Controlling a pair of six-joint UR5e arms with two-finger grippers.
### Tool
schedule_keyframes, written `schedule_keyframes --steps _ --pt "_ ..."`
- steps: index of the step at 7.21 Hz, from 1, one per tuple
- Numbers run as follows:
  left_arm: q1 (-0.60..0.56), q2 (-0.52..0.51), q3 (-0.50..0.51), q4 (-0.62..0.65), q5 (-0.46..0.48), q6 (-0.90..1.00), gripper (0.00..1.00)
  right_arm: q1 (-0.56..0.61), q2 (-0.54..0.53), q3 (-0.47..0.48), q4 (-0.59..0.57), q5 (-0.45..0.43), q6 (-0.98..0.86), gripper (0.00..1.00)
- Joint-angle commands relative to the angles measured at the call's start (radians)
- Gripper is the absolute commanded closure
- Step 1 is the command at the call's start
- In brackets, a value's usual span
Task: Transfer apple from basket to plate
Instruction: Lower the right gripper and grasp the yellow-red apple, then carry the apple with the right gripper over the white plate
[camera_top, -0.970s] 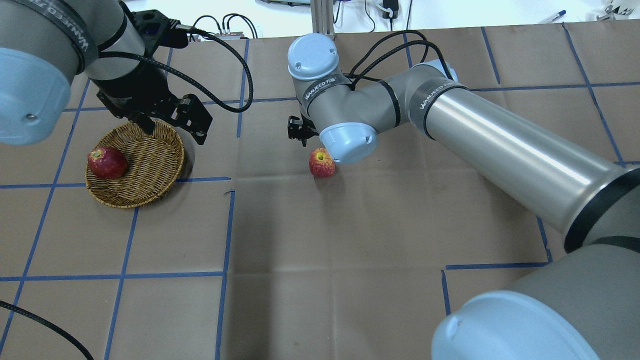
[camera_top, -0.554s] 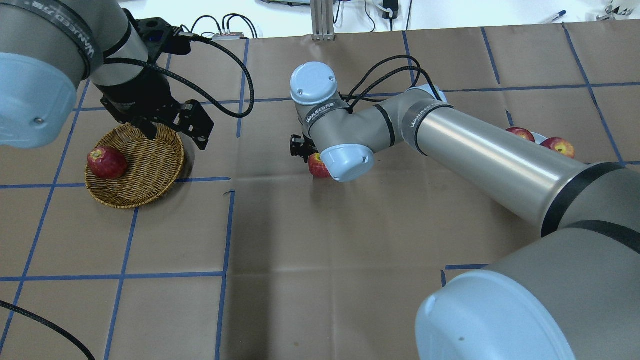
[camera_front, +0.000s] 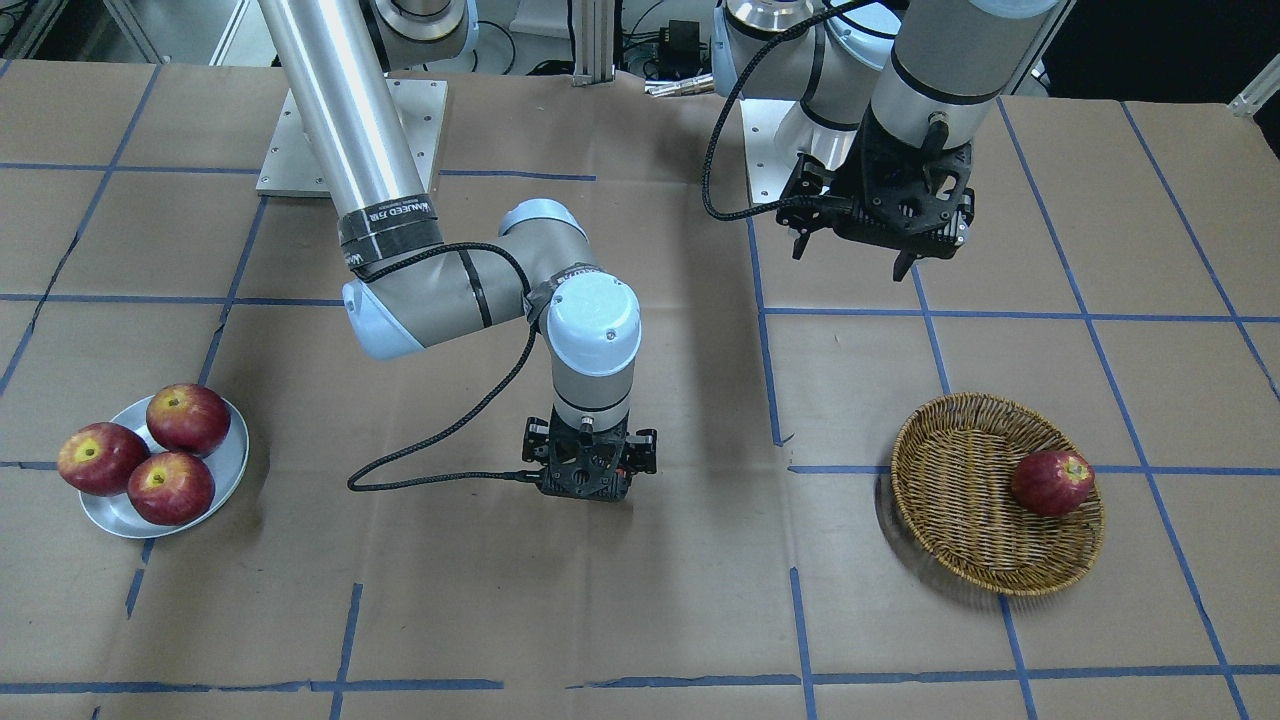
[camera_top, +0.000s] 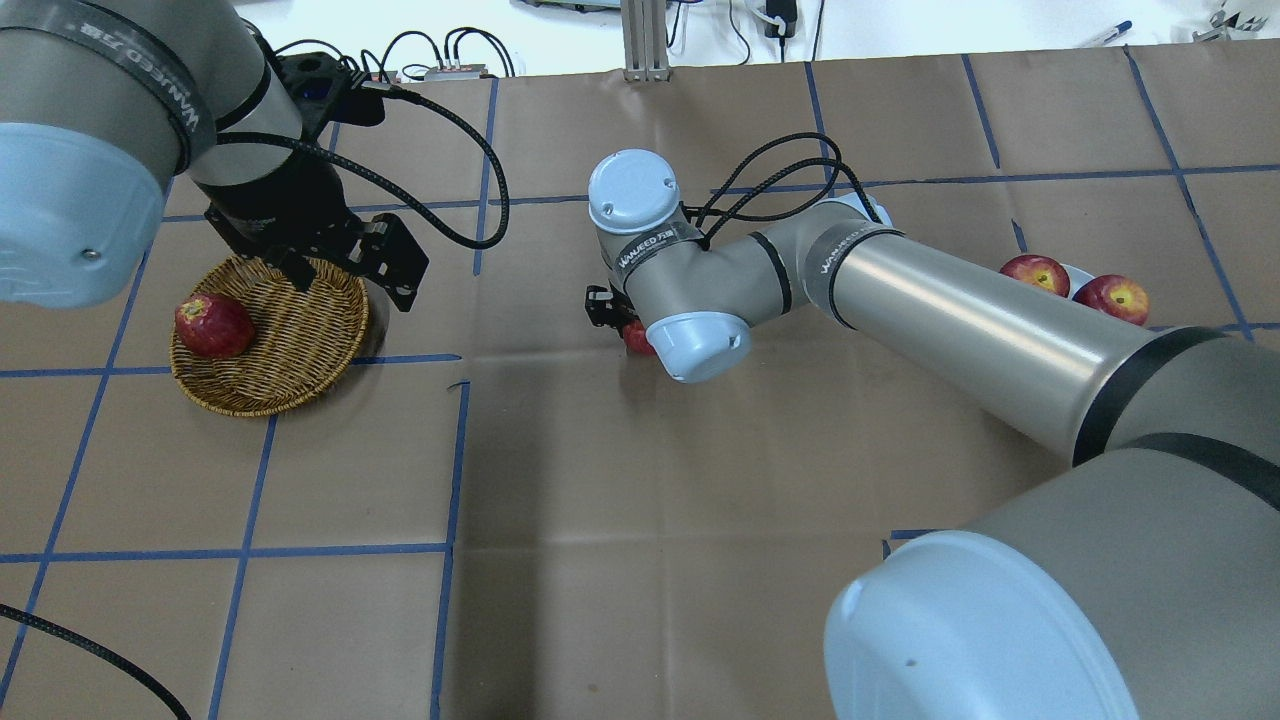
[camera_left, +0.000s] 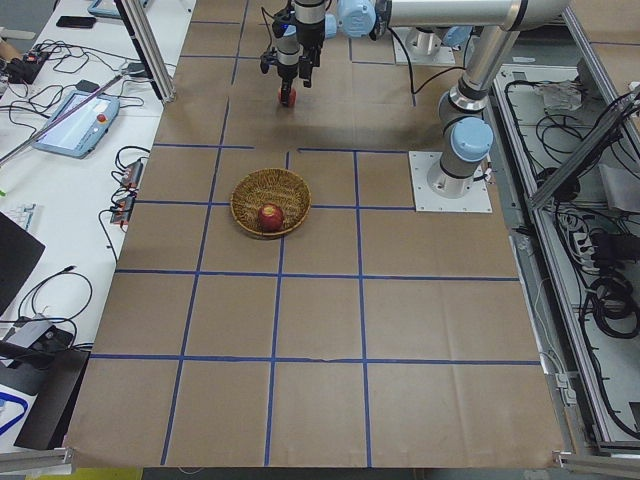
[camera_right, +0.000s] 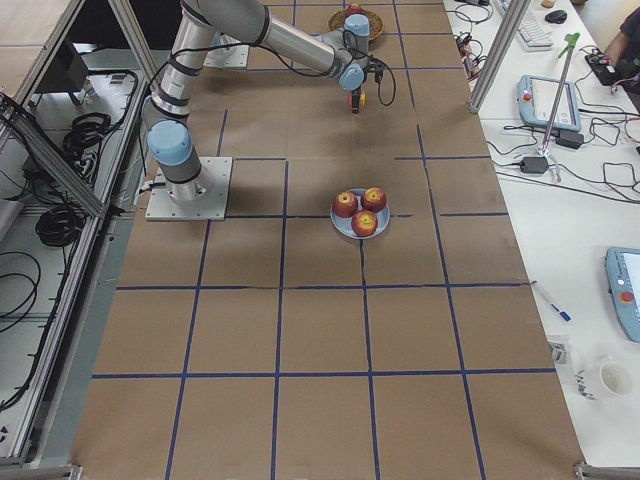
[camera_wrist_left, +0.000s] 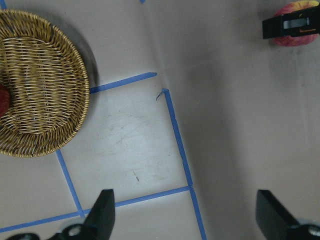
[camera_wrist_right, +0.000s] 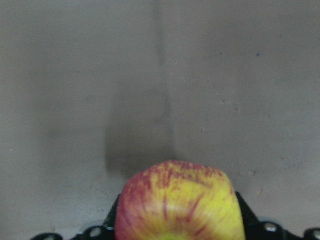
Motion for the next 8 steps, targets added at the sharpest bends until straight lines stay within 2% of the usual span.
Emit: schedule_keyframes --steps 1,2,4,6,8 --pt "0.0 0.0 0.001 0.0 0.0 0.0 0.01 -0.007 -0.033 -0.017 0.009 -0.002 -0.006 0.54" --pt "0.002 0.0 -0.001 0.002 0.0 0.0 0.01 -0.038 -0.092 -0.022 0.048 0.001 -0.018 0.54" --pt "0.0 -0.003 0.002 0.008 -0.001 -0.003 0.01 -0.172 -0.251 -0.011 0.226 0.004 -0.176 0.53" --pt "0.0 -0.003 0.001 0.012 -0.001 -0.003 0.01 -0.406 -0.384 -0.007 0.425 0.005 -0.49 0.53" --pt "0.0 -0.005 0.002 0.012 -0.001 -0.005 0.01 -0.637 -0.415 0.004 0.458 0.007 -0.814 0.53"
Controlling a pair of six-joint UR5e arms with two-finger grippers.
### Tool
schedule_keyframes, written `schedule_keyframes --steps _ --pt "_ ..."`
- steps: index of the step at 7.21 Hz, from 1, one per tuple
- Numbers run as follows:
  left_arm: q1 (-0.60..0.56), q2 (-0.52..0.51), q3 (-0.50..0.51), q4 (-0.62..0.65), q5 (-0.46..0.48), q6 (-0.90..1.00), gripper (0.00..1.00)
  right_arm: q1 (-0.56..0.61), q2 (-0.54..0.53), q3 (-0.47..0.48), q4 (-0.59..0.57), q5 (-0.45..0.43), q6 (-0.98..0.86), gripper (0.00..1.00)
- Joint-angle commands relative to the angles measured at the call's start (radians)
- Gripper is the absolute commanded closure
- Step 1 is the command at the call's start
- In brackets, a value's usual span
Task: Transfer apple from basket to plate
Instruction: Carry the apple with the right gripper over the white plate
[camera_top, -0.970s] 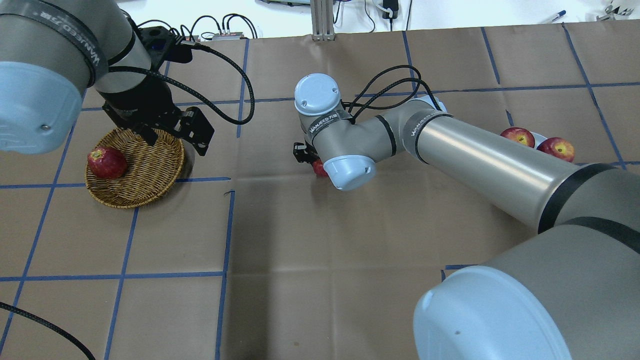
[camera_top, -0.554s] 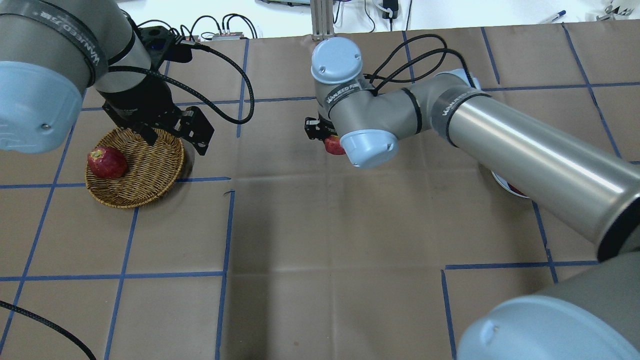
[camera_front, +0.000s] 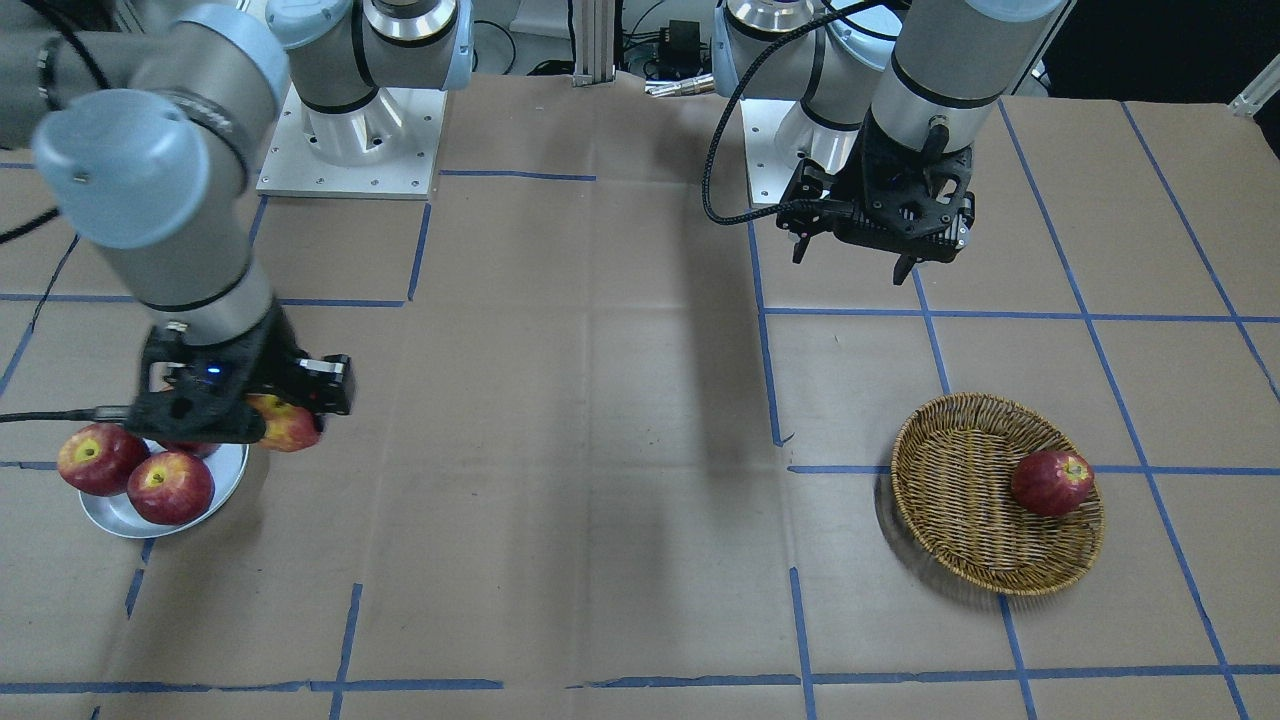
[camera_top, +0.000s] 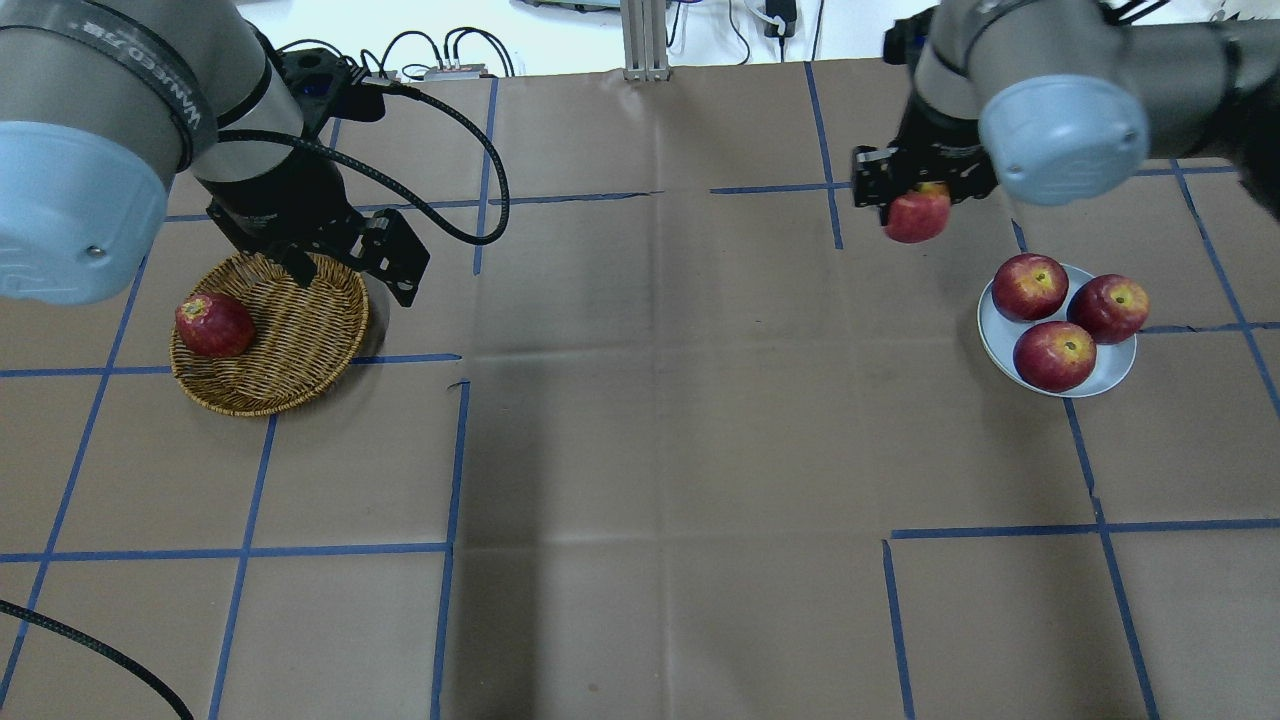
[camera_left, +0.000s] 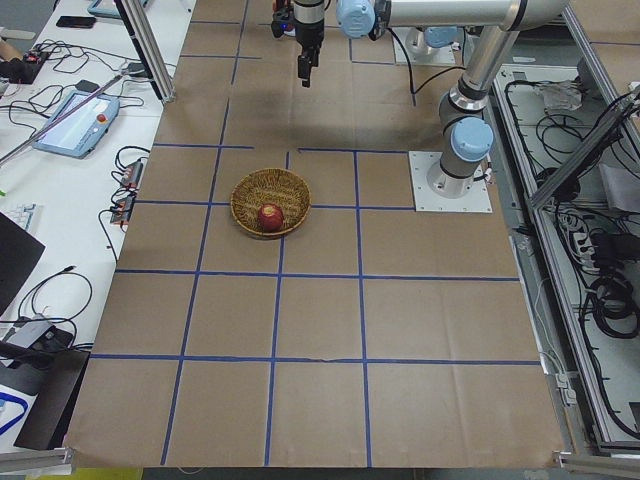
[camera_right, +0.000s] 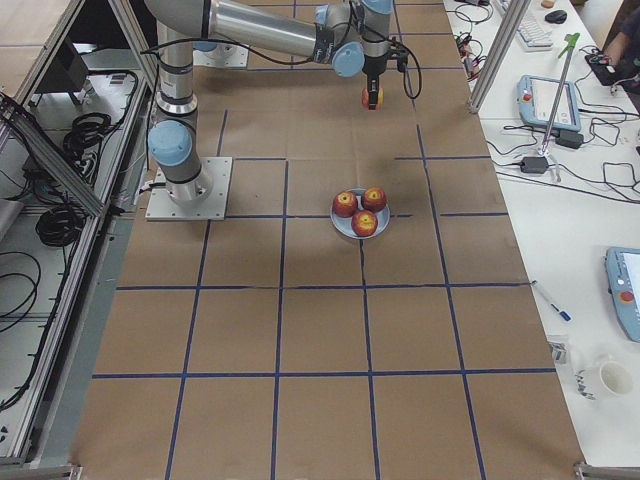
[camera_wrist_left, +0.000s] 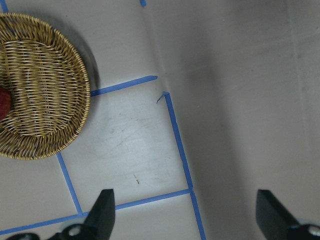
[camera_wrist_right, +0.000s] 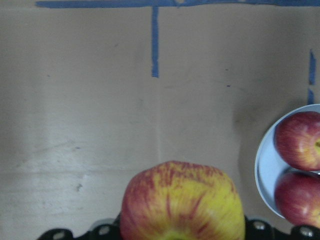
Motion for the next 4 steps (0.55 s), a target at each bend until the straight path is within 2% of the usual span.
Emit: schedule_keyframes --steps 1,3,4 --pt "0.0 -0.001 0.001 0.0 0.0 -0.001 0.01 -0.223 -0.021 0.018 0.026 0.003 -0.33 0.53" --pt "0.0 -0.001 -0.001 0.0 0.0 -0.003 0.01 -0.365 -0.01 0.079 0.007 0.1 -0.493 0.53" --pt "0.0 -0.001 -0.001 0.0 0.0 -0.003 0.01 -0.392 -0.007 0.134 -0.072 0.118 -0.505 0.53"
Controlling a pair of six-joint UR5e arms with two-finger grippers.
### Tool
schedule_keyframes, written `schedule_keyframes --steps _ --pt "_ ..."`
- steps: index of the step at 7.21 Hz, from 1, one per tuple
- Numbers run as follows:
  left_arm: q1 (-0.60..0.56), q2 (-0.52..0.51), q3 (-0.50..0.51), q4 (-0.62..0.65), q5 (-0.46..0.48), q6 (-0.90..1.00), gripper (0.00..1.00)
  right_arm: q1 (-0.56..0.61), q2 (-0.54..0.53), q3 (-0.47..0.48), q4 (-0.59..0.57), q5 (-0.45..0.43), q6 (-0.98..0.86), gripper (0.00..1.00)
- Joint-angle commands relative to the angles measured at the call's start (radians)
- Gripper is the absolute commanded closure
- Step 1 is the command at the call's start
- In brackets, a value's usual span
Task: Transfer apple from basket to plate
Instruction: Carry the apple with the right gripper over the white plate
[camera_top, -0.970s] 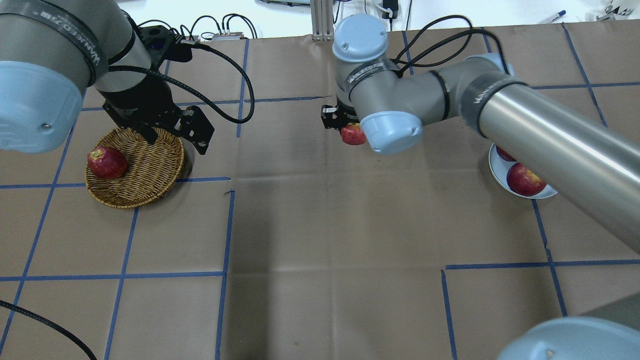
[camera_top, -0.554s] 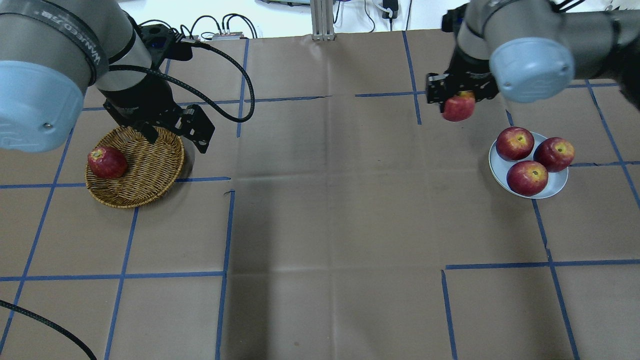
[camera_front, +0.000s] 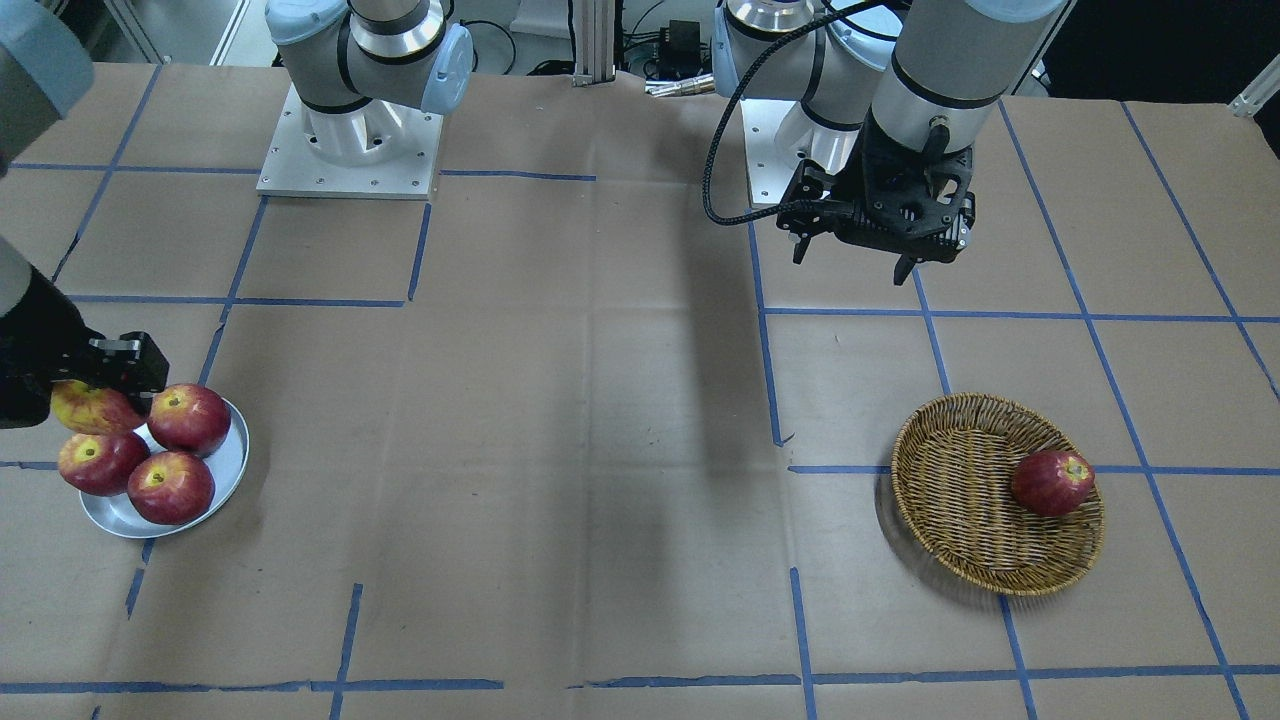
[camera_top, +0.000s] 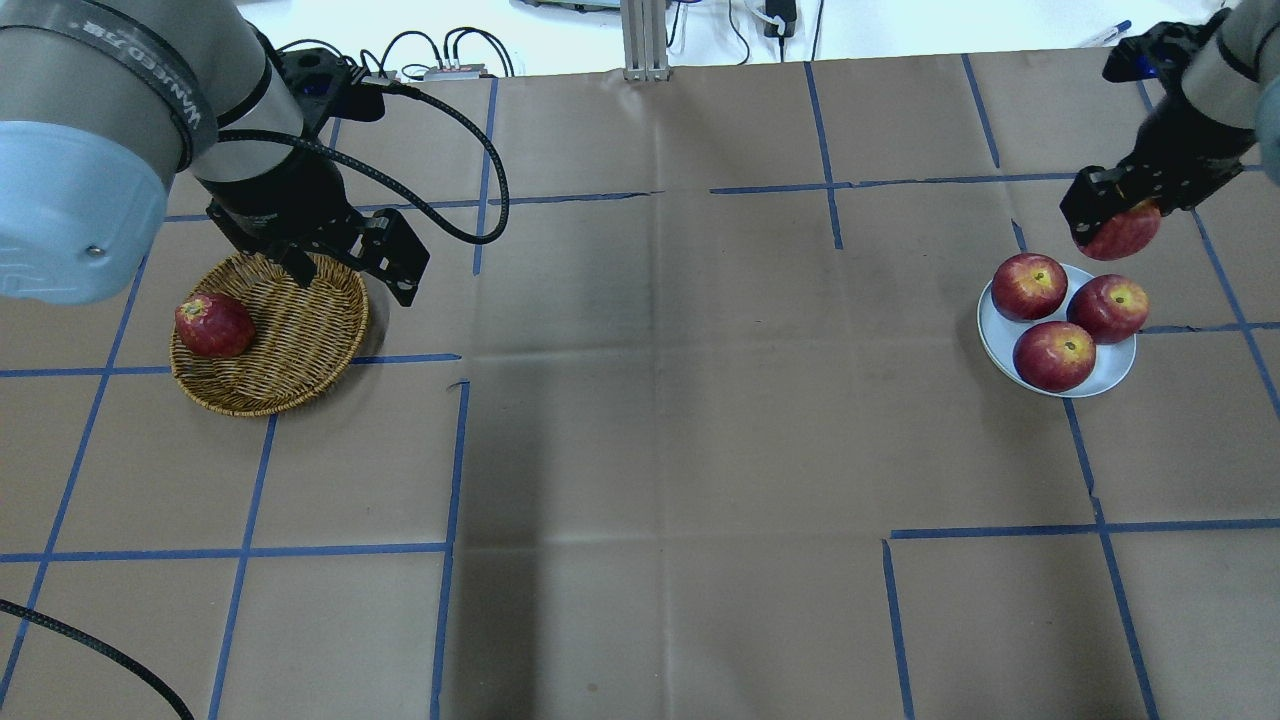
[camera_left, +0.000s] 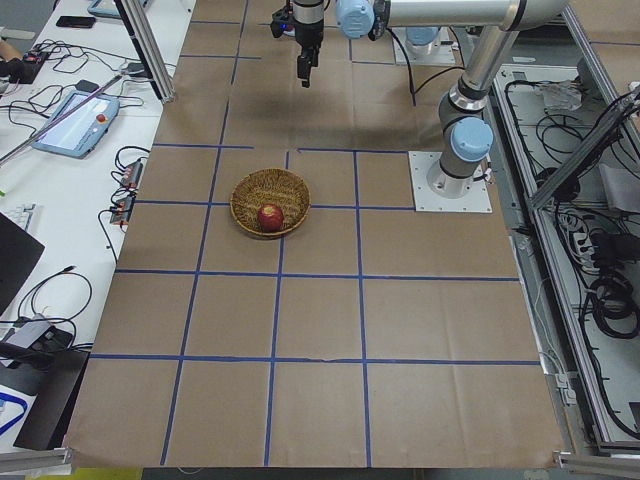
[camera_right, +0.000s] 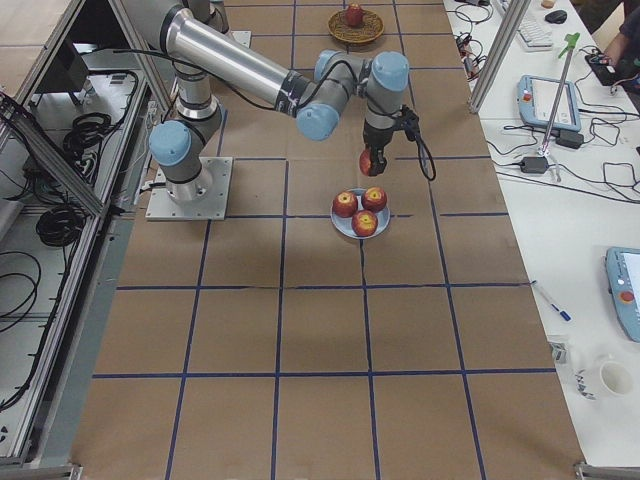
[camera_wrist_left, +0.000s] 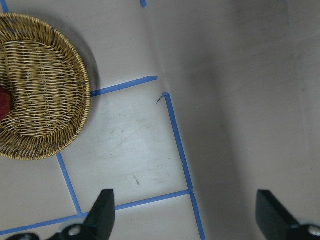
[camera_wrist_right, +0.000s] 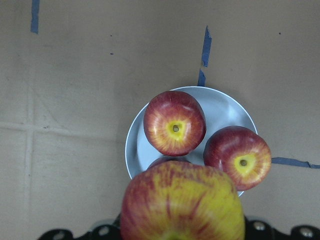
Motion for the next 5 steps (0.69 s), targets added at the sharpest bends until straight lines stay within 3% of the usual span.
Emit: schedule_keyframes --steps 1,2,5 --pt "0.0 0.0 -0.001 0.0 0.0 0.0 0.01 -0.061 0.01 0.135 -0.163 0.04 -0.074 0.53" --pt "0.0 -0.002 -0.001 0.0 0.0 -0.002 0.01 -0.062 0.021 0.204 -0.265 0.041 -0.085 0.53" --pt "-0.002 -0.003 -0.001 0.0 0.0 -0.002 0.01 -0.062 0.054 0.226 -0.32 0.04 -0.088 0.53"
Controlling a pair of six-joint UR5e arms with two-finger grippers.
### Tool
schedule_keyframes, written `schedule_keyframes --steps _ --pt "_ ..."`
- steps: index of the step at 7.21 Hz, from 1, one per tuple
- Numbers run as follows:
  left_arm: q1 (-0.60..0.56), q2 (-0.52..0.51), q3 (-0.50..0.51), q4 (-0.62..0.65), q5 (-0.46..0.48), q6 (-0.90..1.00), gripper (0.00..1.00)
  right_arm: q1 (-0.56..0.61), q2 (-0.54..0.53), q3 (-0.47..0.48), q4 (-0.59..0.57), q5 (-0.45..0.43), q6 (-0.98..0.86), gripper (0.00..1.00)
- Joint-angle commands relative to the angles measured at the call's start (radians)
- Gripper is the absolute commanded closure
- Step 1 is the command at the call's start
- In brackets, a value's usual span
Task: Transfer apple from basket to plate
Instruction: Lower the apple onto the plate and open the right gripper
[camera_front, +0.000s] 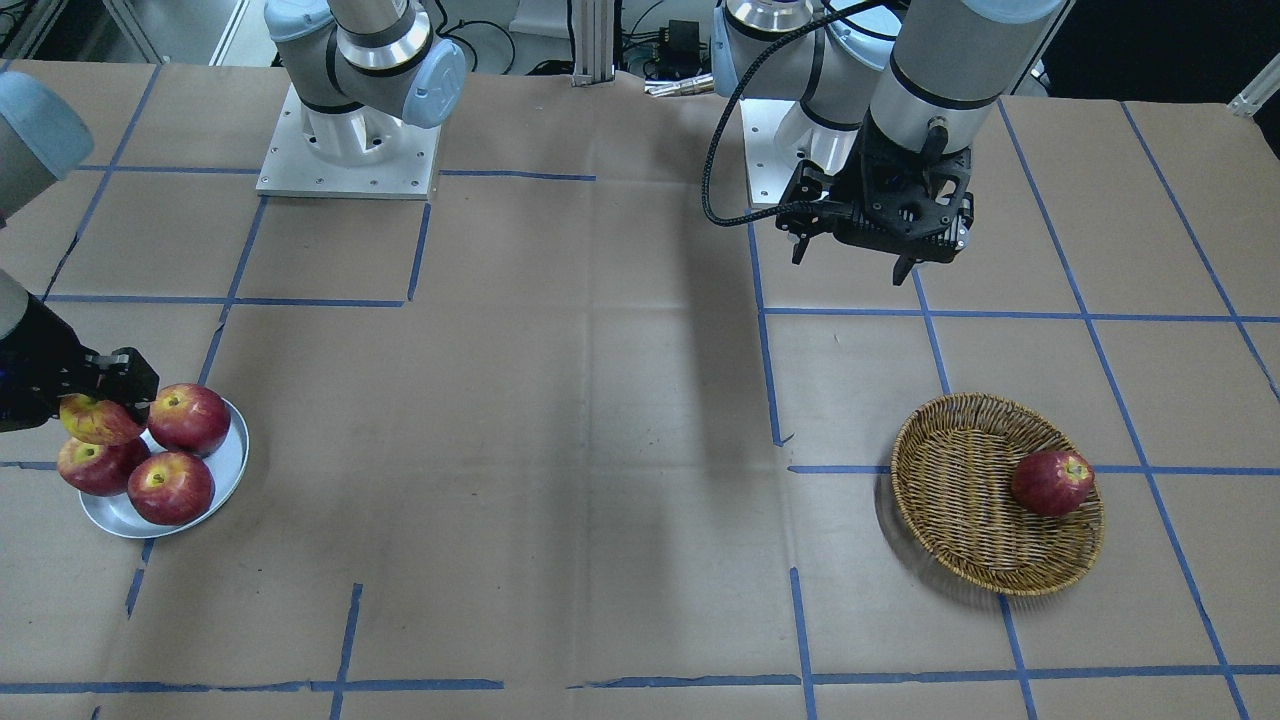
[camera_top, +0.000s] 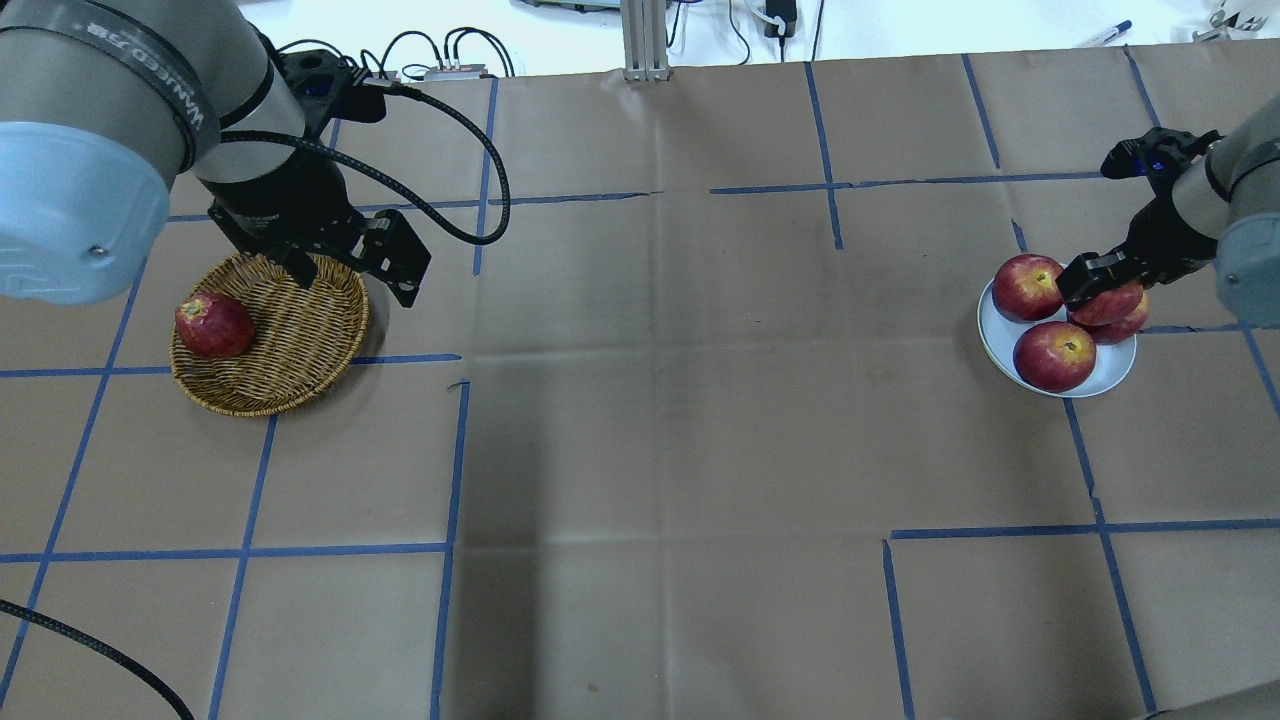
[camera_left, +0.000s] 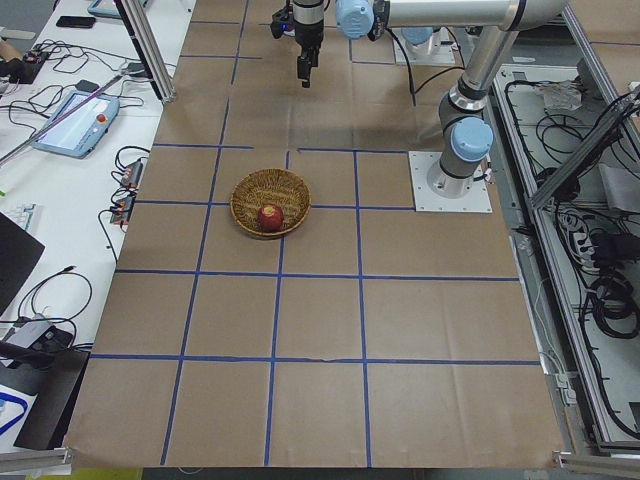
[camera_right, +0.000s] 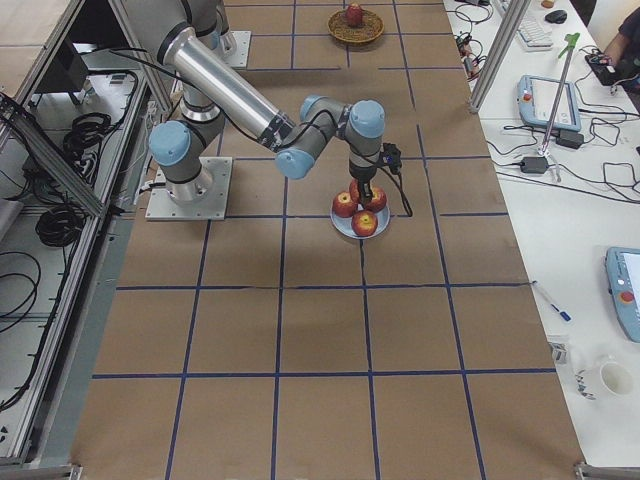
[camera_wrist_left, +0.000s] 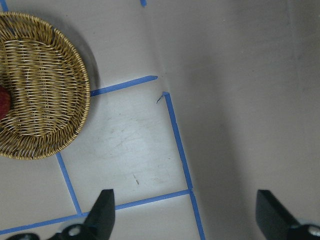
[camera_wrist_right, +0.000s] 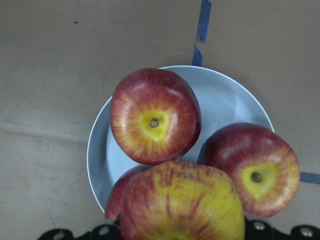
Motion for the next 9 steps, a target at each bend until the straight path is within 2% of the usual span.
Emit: schedule_keyframes --steps 1,3,4,5,7,8,9 --pt "-0.001 -0.001 -0.002 -0.002 0.0 0.001 0.01 -0.001 0.021 0.006 -0.025 -0.002 -0.002 0.52" --pt "-0.001 -0.002 0.0 0.0 0.0 0.001 0.01 -0.002 0.023 0.0 -0.036 -0.004 -0.004 0.48" --pt "-0.001 -0.004 0.0 0.0 0.0 0.001 0.01 -0.002 0.024 0.003 -0.051 -0.004 -0.004 0.15" --pt "-0.001 -0.004 0.0 0.0 0.0 0.001 0.01 -0.001 0.023 0.002 -0.06 -0.006 -0.002 0.0" --pt "-0.001 -0.004 0.0 0.0 0.0 0.001 0.01 -0.001 0.004 -0.02 -0.054 -0.006 0.008 0.0" --pt "-0.001 -0.005 0.001 0.002 0.0 0.001 0.01 0.007 -0.005 -0.064 -0.039 -0.004 0.01 0.0" --pt "-0.001 -0.005 0.001 0.0 0.0 0.001 0.01 0.015 -0.034 -0.117 0.065 -0.003 0.031 0.0"
